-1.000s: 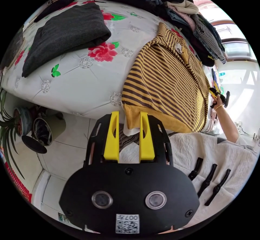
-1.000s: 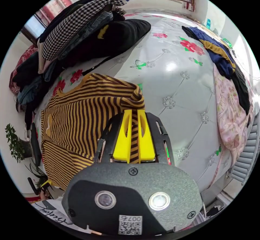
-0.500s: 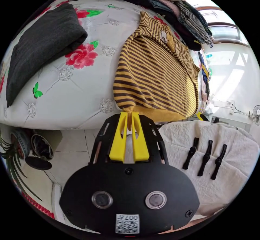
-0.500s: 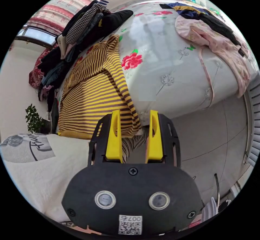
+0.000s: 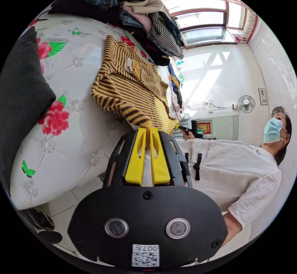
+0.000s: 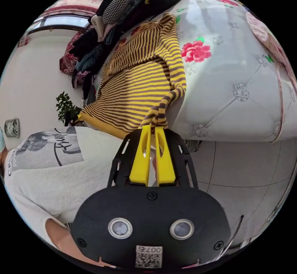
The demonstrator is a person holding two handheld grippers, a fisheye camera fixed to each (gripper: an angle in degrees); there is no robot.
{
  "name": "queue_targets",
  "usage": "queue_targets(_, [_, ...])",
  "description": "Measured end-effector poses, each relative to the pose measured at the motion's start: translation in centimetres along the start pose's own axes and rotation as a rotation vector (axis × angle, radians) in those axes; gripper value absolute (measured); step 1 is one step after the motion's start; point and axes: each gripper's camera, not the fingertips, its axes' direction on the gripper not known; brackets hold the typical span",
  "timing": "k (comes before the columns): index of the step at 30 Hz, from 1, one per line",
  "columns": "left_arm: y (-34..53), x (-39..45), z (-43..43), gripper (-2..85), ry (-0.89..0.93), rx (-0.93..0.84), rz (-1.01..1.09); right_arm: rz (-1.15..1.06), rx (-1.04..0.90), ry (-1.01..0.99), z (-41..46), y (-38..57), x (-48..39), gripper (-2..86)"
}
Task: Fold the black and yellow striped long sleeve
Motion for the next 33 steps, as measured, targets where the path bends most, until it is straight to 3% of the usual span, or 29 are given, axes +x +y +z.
queue_targets(2, [-3.3,0.4,-3.0,-0.3,0.077,0.041,0.042,-0.039,0.167,-0.197,-6.7,-2.0,1.0,0.6])
queue_targets(6, [-11.7,0.8,-7.5,0.9,0.149,0.190,0.059,-0.051,0.409,-0.373,-15.2,-8.0,2.2,1.0])
queue_targets(10, [-19.9,-1.3,-10.3,9.1,0.187,0.547,-0.160,0.126,0.699,-0.403,-19.2,-15.8,3.4,3.8])
queue_targets(12, [-21.7,-1.6,-9.9,10.3,0.146,0.595,-0.234,0.212,0.701,-0.338,-18.4,-18.1,4.0,5.2])
queue_targets(20, [-18.7,-2.6,-5.8,10.5,-0.217,0.363,-0.305,0.298,0.476,-0.008,-10.2,-17.7,7.5,9.9])
queue_targets(26, [-15.2,-2.7,-5.0,11.1,-0.236,0.337,-0.358,0.448,0.480,-0.136,-7.5,-16.5,11.8,11.3])
queue_targets(33, [-18.2,-3.6,-2.6,8.2,-0.220,0.289,-0.398,0.526,0.512,-0.214,-5.8,-20.1,12.8,9.5])
